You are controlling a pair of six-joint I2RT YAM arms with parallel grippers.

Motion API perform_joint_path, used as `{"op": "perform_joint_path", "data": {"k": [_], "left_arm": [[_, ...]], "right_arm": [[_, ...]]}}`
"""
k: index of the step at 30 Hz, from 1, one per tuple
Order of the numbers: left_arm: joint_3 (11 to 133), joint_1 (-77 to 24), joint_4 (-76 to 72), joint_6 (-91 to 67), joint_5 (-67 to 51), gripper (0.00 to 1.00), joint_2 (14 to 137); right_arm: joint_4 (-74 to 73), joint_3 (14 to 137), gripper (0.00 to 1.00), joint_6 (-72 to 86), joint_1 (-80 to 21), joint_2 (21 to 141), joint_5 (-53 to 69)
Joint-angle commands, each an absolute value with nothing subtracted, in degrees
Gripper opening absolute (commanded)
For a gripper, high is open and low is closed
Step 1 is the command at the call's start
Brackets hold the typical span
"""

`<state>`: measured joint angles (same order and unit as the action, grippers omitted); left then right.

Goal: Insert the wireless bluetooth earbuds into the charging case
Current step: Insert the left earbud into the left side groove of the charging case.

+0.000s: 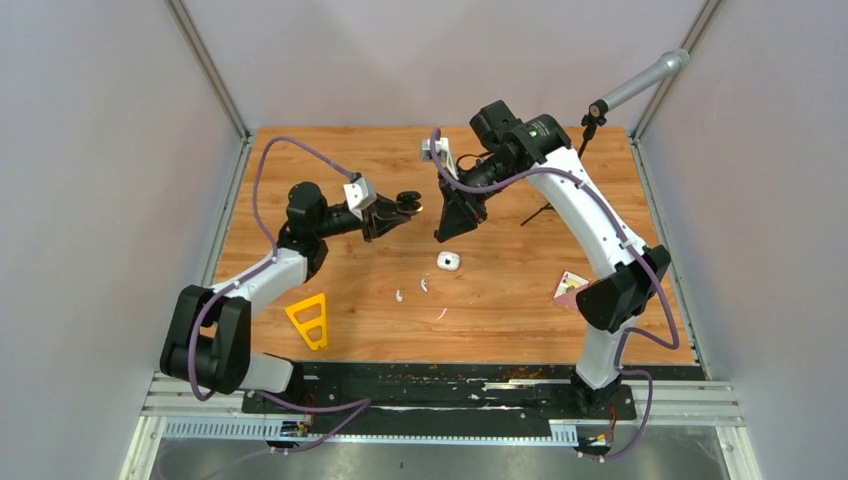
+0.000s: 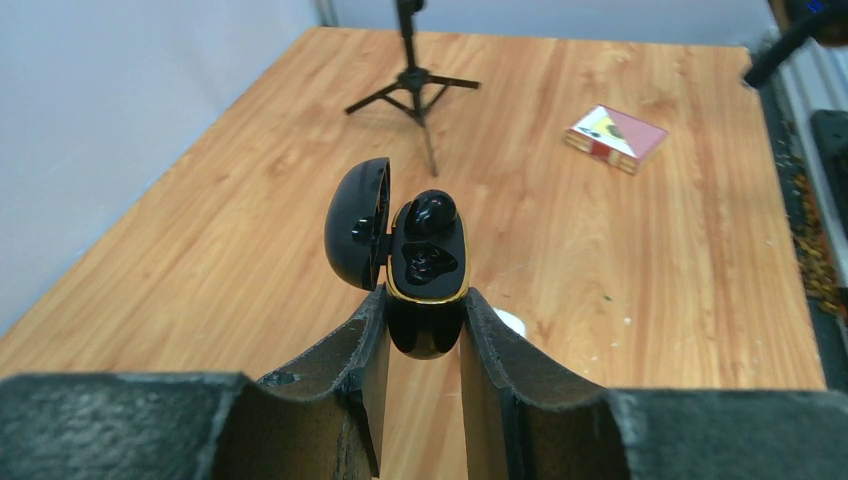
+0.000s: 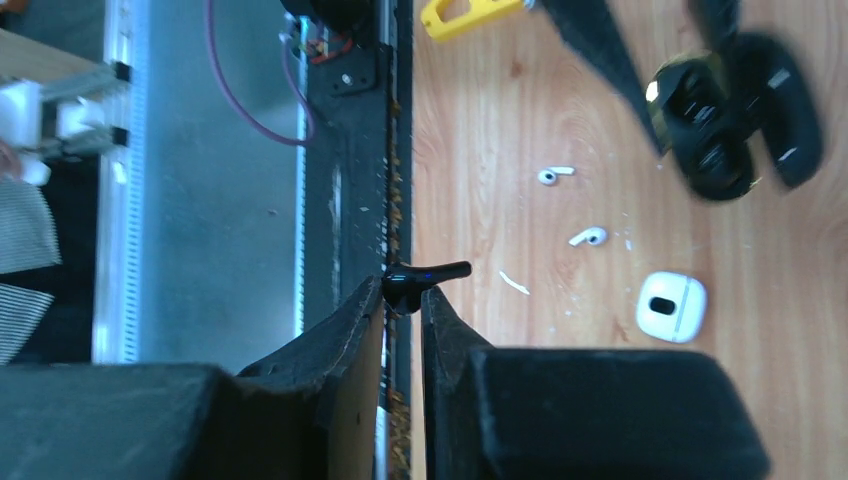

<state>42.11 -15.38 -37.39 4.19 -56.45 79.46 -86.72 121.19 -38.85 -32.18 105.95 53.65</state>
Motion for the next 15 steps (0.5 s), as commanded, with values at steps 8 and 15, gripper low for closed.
{"op": "perform_joint_path", "data": {"k": [8,15], "left_arm": [[37.2,-22.64,-41.66,6.66,-58.24,0.0,73.89],[37.79,-23.37,-41.75,4.71,-58.27,0.0,72.06]], "right_arm": [[-74.11,121.63,0.07,-17.28,-32.39,106.25,63.16],[-71.88,120.64,0.07,-13.88,-32.35,107.47,62.79]]}}
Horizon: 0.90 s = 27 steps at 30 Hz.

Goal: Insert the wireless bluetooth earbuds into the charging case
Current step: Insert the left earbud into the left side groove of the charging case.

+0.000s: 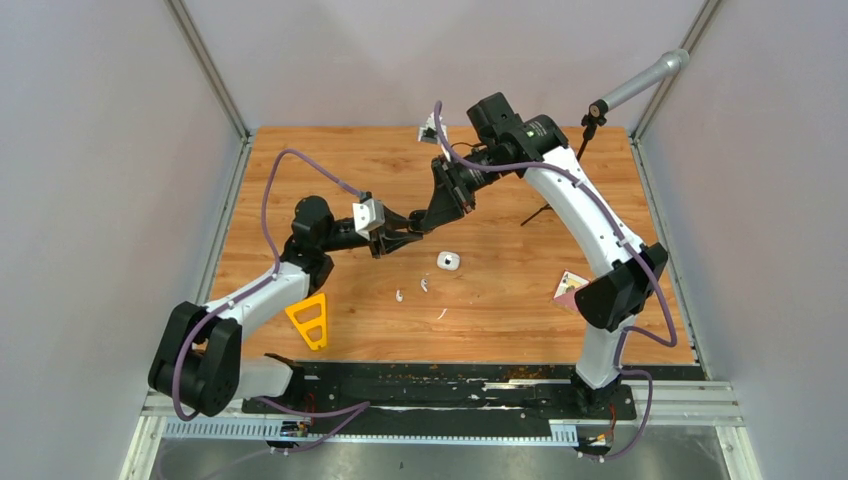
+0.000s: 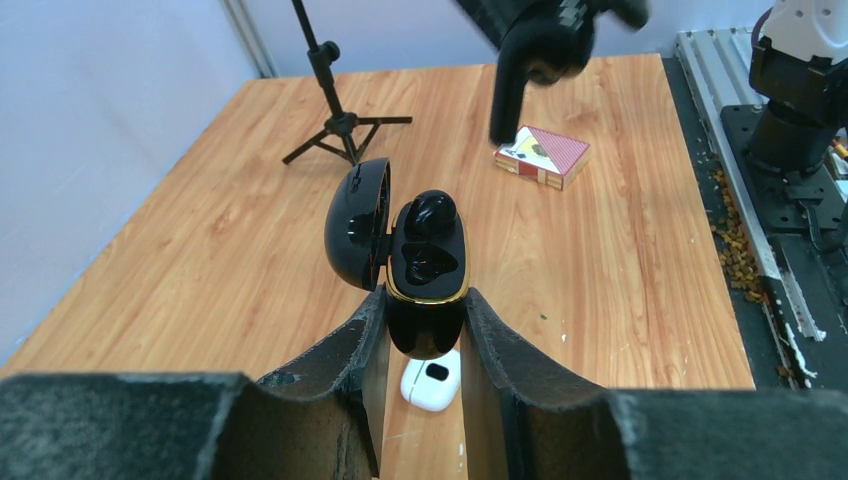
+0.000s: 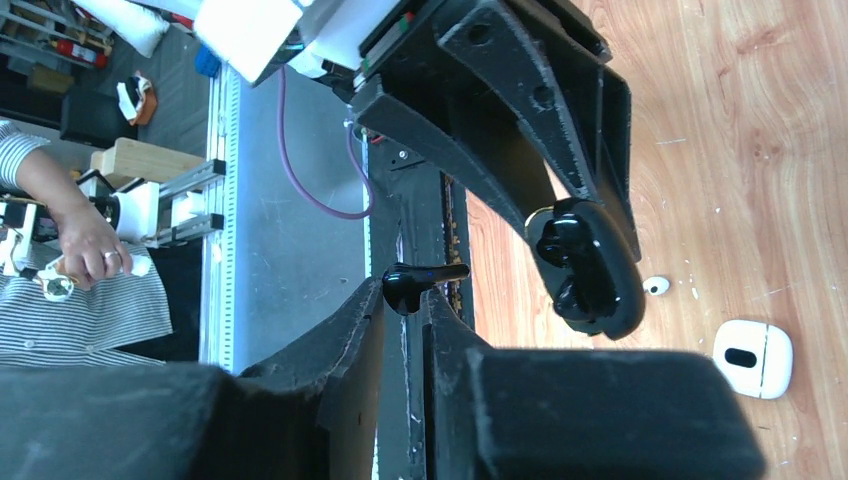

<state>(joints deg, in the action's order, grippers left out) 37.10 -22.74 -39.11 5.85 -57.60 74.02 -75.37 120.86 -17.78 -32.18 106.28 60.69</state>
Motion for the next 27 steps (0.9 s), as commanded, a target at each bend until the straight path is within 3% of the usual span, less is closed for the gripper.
{"op": "perform_joint_path", "data": {"k": [1,27], "left_arm": [[37.87,-23.44,-41.75,4.6,-58.23,0.0,72.04],[38.75,-24.02,-43.22,1.03,-57.94,0.0,71.42]], "right_arm": [[-71.63,120.51,0.07,-13.48,-32.38,107.54,62.67],[-68.48,120.12,0.08,-9.93,-32.99,109.98,59.53]]}}
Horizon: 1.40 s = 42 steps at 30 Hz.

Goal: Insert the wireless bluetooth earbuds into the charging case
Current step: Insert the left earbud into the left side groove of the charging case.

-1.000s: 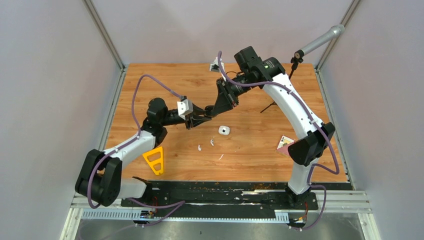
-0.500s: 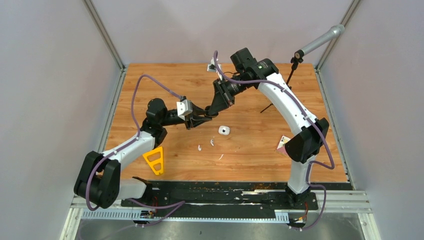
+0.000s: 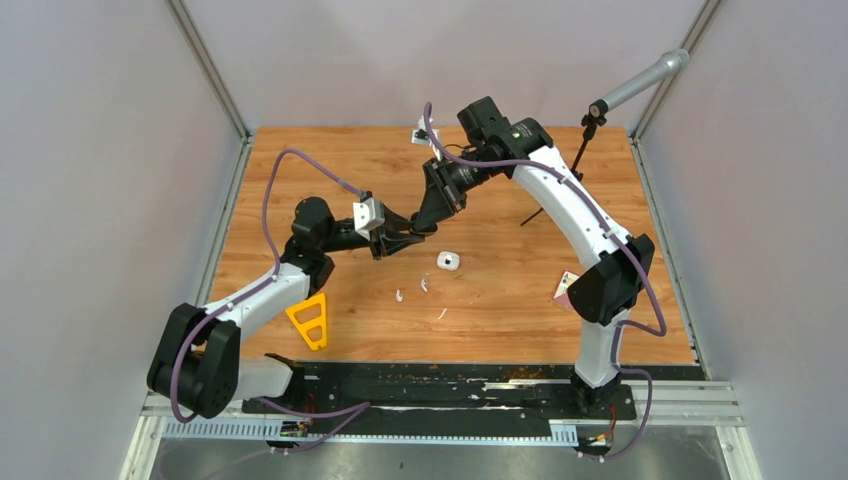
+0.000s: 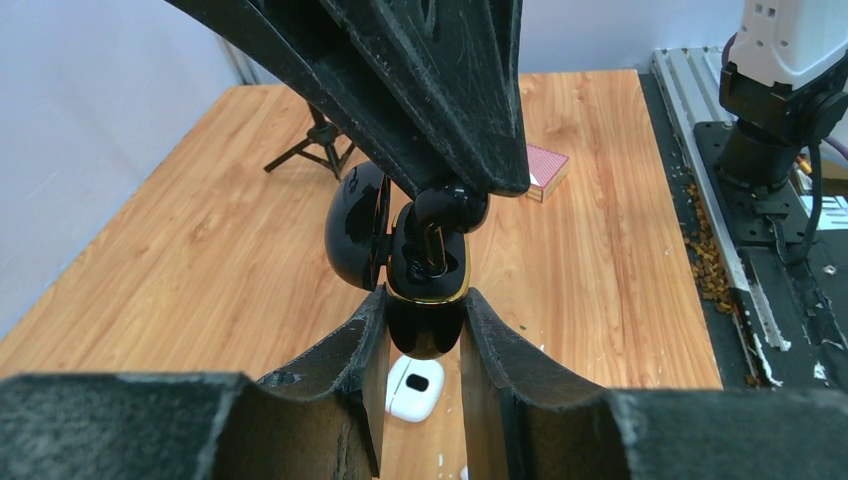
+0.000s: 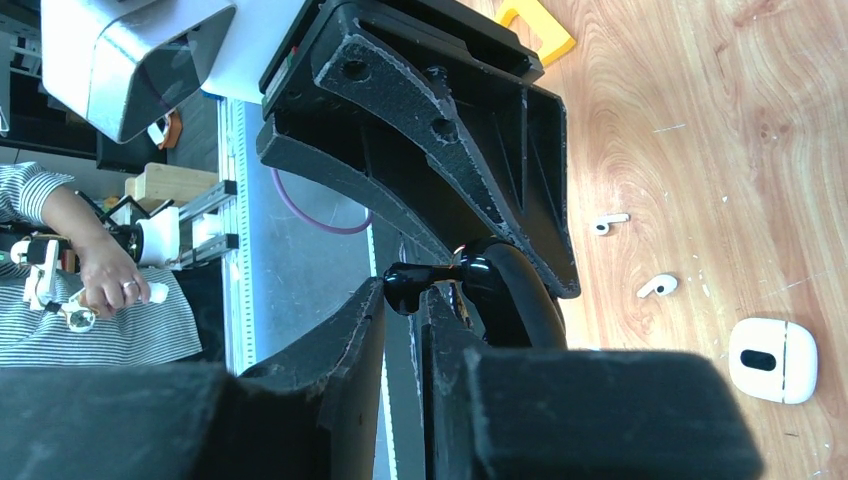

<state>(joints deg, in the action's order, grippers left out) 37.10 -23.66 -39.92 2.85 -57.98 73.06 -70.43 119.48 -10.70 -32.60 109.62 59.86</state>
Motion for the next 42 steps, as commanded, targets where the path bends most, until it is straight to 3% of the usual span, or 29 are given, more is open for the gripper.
{"op": "perform_joint_path", "data": {"k": [1,25,42], "left_arm": [[38.76,-24.0,-43.33,0.85,-58.04,0.0,71.42],[38.41,-24.04,-44.02,0.3,-57.95,0.0,71.35],[37.3,-24.0,-44.85,-0.8,-57.48,0.0,70.59]], "right_arm": [[-68.47,120.14,0.08,-9.93,-32.96,110.08,59.55],[-67.94,121.75,0.1,-9.08,-33.33,111.69,57.4],[-70.23,122.76,0.22,-9.55,-33.1,110.55,51.65]]}}
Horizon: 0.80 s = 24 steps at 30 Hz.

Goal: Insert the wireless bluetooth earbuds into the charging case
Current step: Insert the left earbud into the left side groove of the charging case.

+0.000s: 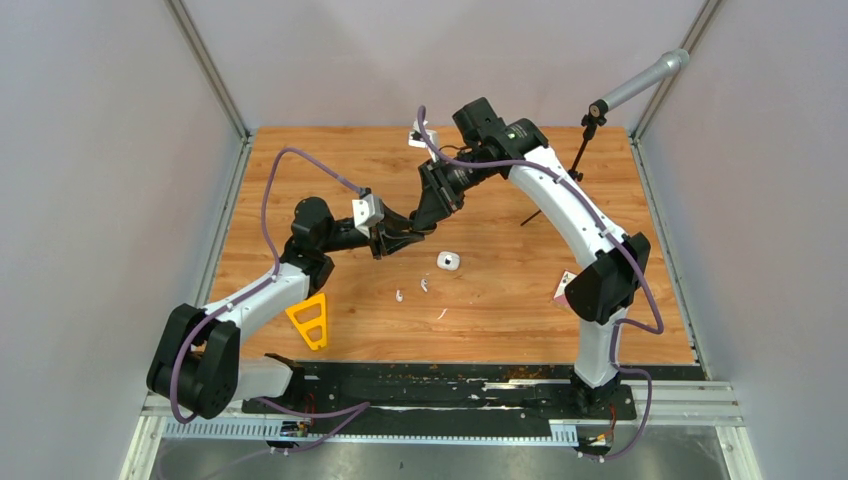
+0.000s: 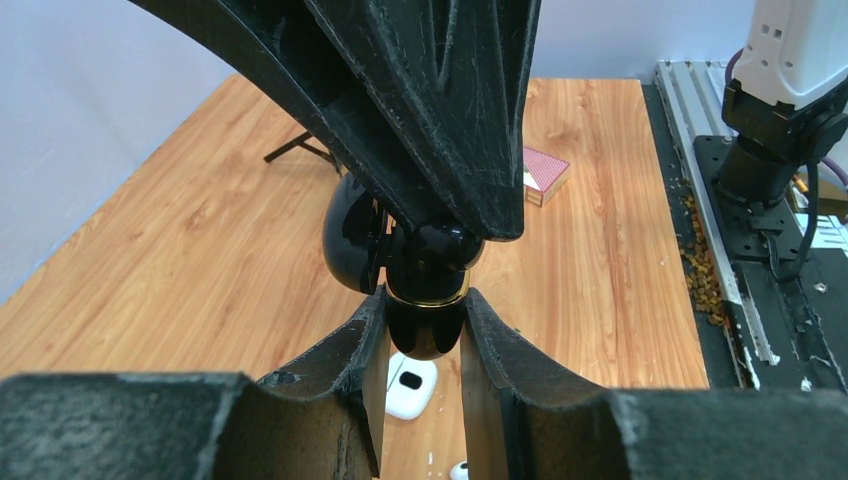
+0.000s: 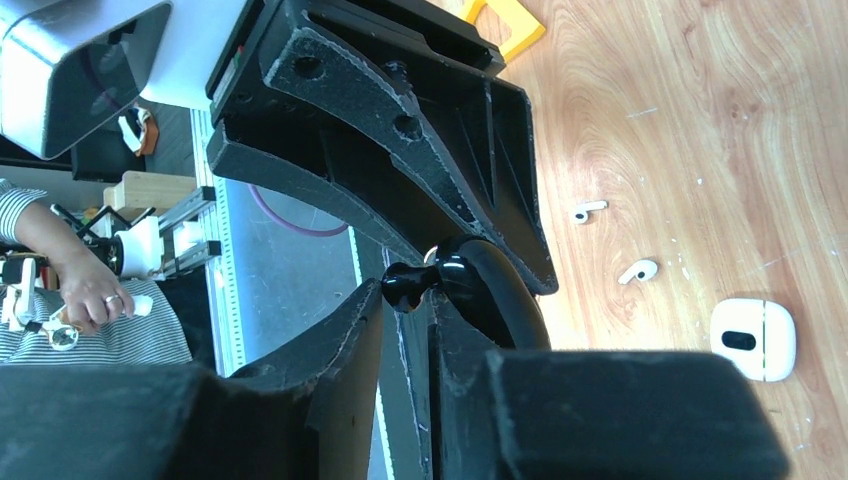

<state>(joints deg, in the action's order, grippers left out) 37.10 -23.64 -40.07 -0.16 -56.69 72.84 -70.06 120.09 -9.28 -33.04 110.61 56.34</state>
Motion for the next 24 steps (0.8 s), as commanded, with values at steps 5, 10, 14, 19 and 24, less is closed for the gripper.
{"op": "perform_joint_path", "data": {"k": [5,10,14,19,24], "left_arm": [[37.09,-24.07,-44.74,-0.66,-57.61,0.0,70.45],[36.75,-24.04,-44.74,-0.88,-57.45,0.0,70.12],[36.36,-23.99,-45.12,-1.97,-57.3,0.0,70.1],[35.63,-23.99,-46.57,-4.26,-56.06,0.0,70.12],[35.42,-23.99,-47.74,-7.05,-54.3,0.0,70.27]], "right_arm": [[-70.55,123.79,0.24,-9.32,-33.07,110.6,50.62],[-70.83,124.62,0.3,-9.23,-33.1,110.5,49.7],[-71.15,125.92,0.3,-9.46,-33.16,110.5,48.82],[-72.32,127.18,0.33,-10.42,-33.21,109.96,47.82],[-73.33,126.96,0.34,-11.39,-33.34,108.7,48.58]]}}
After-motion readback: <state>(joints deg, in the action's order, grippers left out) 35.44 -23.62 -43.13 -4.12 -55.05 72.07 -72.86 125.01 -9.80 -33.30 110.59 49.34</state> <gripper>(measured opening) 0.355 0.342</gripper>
